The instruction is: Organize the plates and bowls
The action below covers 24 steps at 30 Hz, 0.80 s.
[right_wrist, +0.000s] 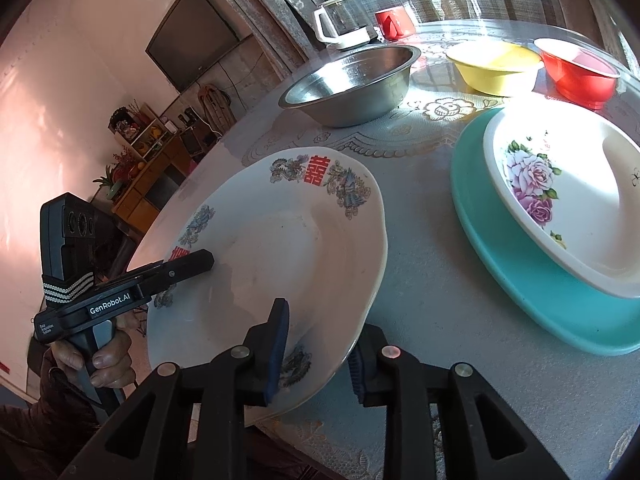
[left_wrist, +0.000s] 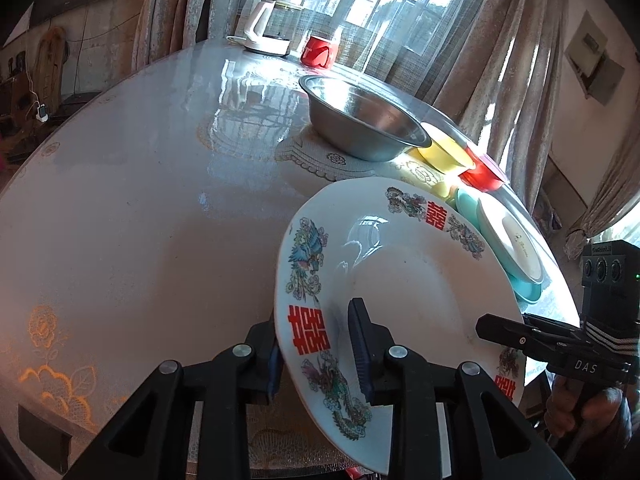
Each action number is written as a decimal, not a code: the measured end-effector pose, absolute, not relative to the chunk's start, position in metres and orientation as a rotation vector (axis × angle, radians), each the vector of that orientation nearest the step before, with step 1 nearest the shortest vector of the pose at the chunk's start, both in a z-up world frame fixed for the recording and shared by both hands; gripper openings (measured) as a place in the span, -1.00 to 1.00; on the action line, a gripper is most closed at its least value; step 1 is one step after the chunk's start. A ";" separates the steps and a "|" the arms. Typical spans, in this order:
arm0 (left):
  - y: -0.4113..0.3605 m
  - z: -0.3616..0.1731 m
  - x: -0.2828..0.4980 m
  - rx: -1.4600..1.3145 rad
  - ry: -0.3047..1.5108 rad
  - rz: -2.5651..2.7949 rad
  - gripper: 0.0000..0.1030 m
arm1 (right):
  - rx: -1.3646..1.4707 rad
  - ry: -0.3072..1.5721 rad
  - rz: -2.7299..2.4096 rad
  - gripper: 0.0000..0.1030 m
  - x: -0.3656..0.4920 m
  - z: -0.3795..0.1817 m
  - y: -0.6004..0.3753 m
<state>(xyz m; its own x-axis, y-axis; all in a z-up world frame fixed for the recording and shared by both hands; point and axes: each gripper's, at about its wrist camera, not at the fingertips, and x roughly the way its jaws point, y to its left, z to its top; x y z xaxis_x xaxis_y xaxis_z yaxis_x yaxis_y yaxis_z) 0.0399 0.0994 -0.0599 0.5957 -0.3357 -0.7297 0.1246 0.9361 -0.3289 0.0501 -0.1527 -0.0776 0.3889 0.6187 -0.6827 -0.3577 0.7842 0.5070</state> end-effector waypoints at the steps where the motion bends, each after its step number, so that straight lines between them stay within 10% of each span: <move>1: 0.099 -0.060 0.040 -0.253 0.891 -0.268 -0.42 | 0.302 0.991 0.633 -0.47 0.050 -0.078 -0.153; 24: 0.091 -0.058 0.039 -0.217 0.881 -0.226 -0.44 | 0.272 0.980 0.579 -0.60 0.049 -0.074 -0.152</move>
<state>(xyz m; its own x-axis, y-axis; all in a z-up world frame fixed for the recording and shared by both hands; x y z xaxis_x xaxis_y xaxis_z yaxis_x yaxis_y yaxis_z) 0.0389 0.0913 -0.0580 0.6156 -0.2831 -0.7355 0.1058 0.9545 -0.2788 0.0493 -0.1519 -0.0742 0.4227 0.5744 -0.7010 -0.3368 0.8176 0.4670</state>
